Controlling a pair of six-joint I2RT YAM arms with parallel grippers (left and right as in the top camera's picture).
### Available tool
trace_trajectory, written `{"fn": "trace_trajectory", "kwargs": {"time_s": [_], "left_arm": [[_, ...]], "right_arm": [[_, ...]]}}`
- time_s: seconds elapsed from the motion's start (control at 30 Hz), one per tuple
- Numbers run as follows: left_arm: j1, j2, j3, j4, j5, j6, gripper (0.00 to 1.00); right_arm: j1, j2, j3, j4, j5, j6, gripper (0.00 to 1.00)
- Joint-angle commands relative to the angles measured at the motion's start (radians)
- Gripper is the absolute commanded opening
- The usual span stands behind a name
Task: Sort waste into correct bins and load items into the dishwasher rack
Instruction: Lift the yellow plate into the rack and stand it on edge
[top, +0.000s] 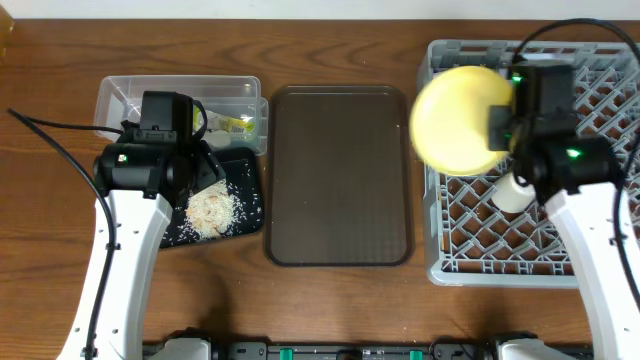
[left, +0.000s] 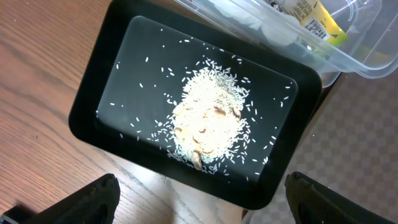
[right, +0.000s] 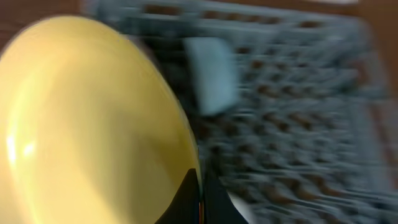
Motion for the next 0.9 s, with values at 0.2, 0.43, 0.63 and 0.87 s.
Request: {"fn": "trace_trajectory", "kwargs": {"time_s": [0.2,0.43,0.63,0.87], "left_arm": [[0.004,-0.014,0.005,0.001,-0.005,0.002,0.88],[0.004,-0.014,0.006,0.001,-0.005,0.002,0.88],[0.004,-0.014,0.006,0.0,-0.005,0.002,0.88],[0.004,-0.014,0.006,0.0,-0.005,0.002,0.88]], "right_arm": [[-0.041,0.012,0.001,-0.029,0.438,-0.21,0.01],[-0.009,0.076,0.0,-0.051,0.365,-0.154,0.01],[0.051,0.151,0.0,-0.058,0.335,-0.084,0.01],[0.083,0.18,0.0,-0.058,0.161,0.051,0.34]]}}
